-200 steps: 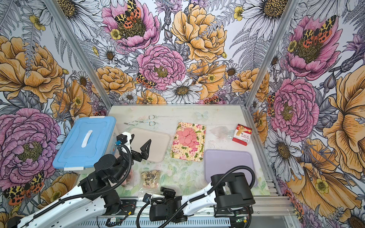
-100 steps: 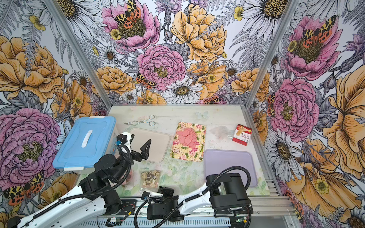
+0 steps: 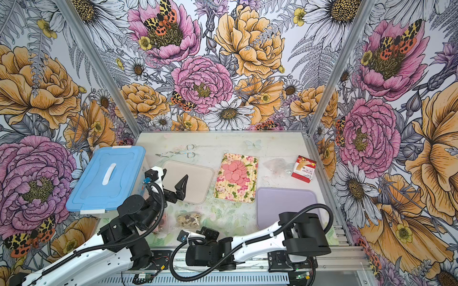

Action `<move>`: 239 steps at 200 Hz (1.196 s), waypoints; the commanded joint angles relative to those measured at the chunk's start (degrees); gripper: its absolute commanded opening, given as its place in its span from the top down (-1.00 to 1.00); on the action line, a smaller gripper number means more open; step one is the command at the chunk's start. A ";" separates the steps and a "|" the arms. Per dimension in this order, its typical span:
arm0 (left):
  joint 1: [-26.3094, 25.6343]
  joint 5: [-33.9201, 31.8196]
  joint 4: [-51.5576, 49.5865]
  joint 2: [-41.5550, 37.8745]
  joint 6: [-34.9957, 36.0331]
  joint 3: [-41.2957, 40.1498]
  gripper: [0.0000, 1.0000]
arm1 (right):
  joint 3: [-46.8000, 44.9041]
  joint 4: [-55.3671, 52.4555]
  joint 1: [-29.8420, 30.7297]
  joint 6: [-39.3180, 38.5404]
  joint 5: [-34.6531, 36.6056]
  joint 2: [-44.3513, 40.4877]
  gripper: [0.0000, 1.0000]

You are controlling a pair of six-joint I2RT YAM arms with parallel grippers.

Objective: Pour cookies out of the ziploc bag
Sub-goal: Pick up the ziploc bag from the center of the board.

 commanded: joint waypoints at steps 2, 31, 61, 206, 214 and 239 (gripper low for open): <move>-0.17 -3.90 1.99 -0.48 1.67 -1.06 -0.98 | -0.24 -4.59 -3.52 3.61 -4.12 -8.06 1.00; -0.21 -3.55 2.75 -0.39 2.32 -1.38 -0.98 | 1.97 -12.11 -6.77 4.88 -5.94 -14.47 1.00; -0.22 -0.33 3.51 0.55 3.11 -1.32 -0.98 | 5.35 -18.58 -10.55 6.28 -9.53 -17.88 1.00; -1.80 26.55 3.66 9.66 9.48 2.42 -0.66 | 2.16 -31.72 -16.60 18.70 -7.20 -26.48 1.00; -2.21 28.59 3.68 10.92 9.71 2.88 -0.63 | 1.58 -31.63 -16.91 18.92 -7.08 -26.46 1.00; -2.92 33.07 2.71 15.02 10.89 4.74 -0.44 | -0.23 -31.56 -17.62 19.56 -6.44 -26.25 1.00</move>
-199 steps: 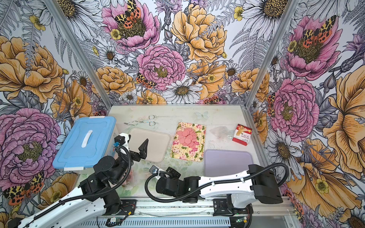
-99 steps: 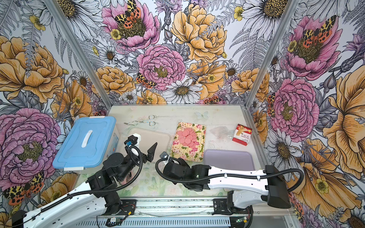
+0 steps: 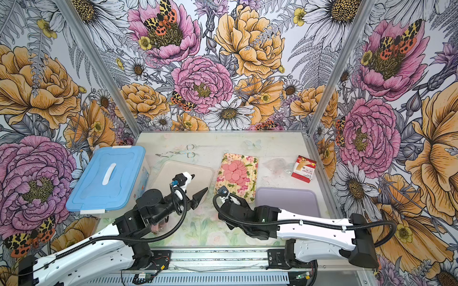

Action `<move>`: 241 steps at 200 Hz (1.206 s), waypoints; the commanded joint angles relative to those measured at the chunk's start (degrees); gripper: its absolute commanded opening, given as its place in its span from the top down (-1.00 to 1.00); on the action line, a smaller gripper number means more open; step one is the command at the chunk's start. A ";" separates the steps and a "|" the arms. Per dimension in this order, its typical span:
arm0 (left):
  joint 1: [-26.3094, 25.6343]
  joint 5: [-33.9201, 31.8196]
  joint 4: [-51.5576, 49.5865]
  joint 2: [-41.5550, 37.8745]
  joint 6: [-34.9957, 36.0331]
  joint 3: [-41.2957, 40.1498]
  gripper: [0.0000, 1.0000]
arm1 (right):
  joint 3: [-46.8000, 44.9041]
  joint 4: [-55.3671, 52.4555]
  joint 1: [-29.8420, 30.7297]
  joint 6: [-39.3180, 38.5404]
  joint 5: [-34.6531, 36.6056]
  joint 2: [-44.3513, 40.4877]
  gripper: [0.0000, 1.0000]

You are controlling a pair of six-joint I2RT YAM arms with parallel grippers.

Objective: Pour cookies out of the ziploc bag
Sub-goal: Pick up the ziploc bag from the center of the board.

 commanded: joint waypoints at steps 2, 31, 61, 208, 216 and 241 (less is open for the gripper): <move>-0.93 8.85 -0.62 2.80 2.22 2.90 -0.43 | -1.64 -0.73 -0.85 1.94 2.24 -0.46 1.00; -2.07 11.97 -3.53 4.82 3.70 5.03 -0.23 | -2.02 -0.86 -2.47 0.96 1.44 -2.46 1.00; -2.21 18.04 -5.21 6.74 5.45 5.99 -0.21 | -2.54 -0.90 -3.31 0.47 0.39 -5.48 1.00; 4.77 30.50 -7.49 21.46 11.45 7.35 0.04 | -4.65 -0.82 -3.77 -0.68 -0.53 -8.64 1.00; 5.07 31.13 -7.53 22.34 11.51 7.46 0.07 | -4.58 -0.82 -3.73 -0.67 -0.48 -8.55 1.00; 5.74 33.30 -7.86 24.03 12.41 7.88 0.29 | -4.32 -0.77 -3.77 -0.76 -0.39 -8.31 1.00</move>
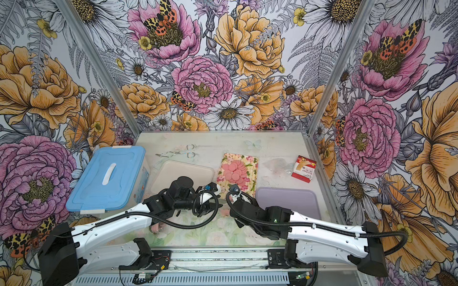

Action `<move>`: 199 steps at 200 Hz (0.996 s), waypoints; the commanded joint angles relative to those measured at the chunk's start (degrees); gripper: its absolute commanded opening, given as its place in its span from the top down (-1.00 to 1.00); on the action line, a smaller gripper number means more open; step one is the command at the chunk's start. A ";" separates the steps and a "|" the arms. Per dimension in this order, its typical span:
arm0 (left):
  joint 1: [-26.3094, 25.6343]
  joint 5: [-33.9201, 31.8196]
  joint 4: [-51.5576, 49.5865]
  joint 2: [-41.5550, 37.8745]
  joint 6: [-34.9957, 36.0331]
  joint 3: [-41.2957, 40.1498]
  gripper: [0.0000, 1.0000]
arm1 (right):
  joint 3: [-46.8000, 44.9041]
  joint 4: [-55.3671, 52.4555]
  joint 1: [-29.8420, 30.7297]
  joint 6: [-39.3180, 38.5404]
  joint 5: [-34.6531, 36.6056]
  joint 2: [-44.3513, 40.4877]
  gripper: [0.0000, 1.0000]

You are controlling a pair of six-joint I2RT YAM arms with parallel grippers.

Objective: Pour cookies out of the ziploc bag
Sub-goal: Pick up the ziploc bag from the center of the board.

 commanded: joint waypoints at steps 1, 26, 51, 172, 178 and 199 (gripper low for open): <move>0.74 3.50 -0.45 1.08 1.63 1.65 0.30 | 0.17 0.58 -0.45 -0.47 0.44 -0.54 1.00; 1.00 3.21 -0.14 0.80 1.61 1.38 0.55 | 0.48 0.61 -0.45 -0.58 0.26 -0.35 1.00; 1.37 2.13 0.70 0.52 1.02 0.88 0.89 | 0.18 0.69 -0.45 -0.19 -0.51 -0.35 1.00; 1.37 -6.67 4.17 -2.03 -0.30 -1.01 1.00 | -7.12 8.39 5.54 2.84 -14.44 -2.04 1.00; 1.22 -6.84 4.41 -1.95 -0.22 -1.12 0.97 | -6.97 9.08 6.29 3.12 -14.50 -1.16 1.00; 1.29 -6.73 5.50 -1.20 0.23 -1.59 0.68 | -6.51 11.04 7.97 3.76 -13.23 1.58 1.00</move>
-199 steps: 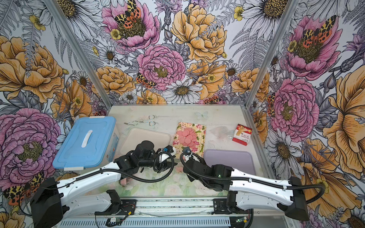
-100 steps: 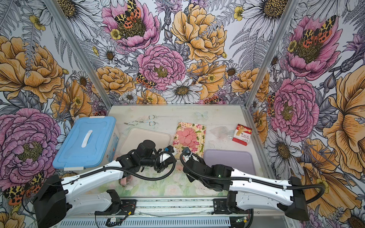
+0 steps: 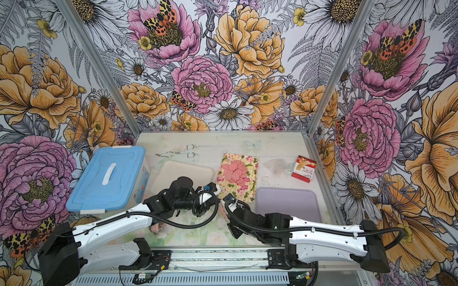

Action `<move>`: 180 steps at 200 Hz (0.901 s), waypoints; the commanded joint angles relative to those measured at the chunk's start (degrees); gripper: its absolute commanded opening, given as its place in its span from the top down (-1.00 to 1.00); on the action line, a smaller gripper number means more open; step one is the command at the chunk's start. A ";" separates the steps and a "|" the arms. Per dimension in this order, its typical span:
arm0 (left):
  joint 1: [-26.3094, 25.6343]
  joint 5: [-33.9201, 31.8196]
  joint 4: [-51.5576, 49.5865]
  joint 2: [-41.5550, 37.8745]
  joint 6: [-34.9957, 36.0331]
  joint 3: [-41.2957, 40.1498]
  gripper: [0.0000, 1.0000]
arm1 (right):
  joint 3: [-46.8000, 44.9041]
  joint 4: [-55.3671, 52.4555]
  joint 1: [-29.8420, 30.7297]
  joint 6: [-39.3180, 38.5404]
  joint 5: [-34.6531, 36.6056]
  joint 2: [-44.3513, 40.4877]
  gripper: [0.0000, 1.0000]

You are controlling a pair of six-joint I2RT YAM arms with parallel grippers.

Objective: Pour cookies out of the ziploc bag
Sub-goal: Pick up the ziploc bag from the center of the board, then adjust the ziploc bag at the center of the board.

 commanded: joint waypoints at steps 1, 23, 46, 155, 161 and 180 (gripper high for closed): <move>0.61 -4.93 5.04 -0.30 -0.34 -0.53 0.68 | -0.39 1.17 2.03 1.81 -2.76 2.35 1.00; 0.39 -7.16 7.92 0.38 -0.69 -1.62 0.46 | -1.49 5.90 2.13 1.87 -3.92 4.09 1.00; -0.26 -10.12 10.86 0.64 -1.48 -2.62 0.36 | -1.68 9.06 2.09 2.04 -3.73 5.03 1.00; -3.65 -30.77 -5.72 -24.44 -29.06 -8.90 0.13 | -3.93 13.14 -1.80 1.90 -0.51 0.99 1.00; -4.55 -28.69 -4.63 -24.75 -29.82 -10.11 0.05 | -3.98 13.59 -1.89 1.59 -0.86 0.99 1.00; -9.21 -29.98 -0.82 -22.67 -29.33 -13.03 -0.08 | -3.79 13.88 -2.00 0.87 -1.49 1.12 1.00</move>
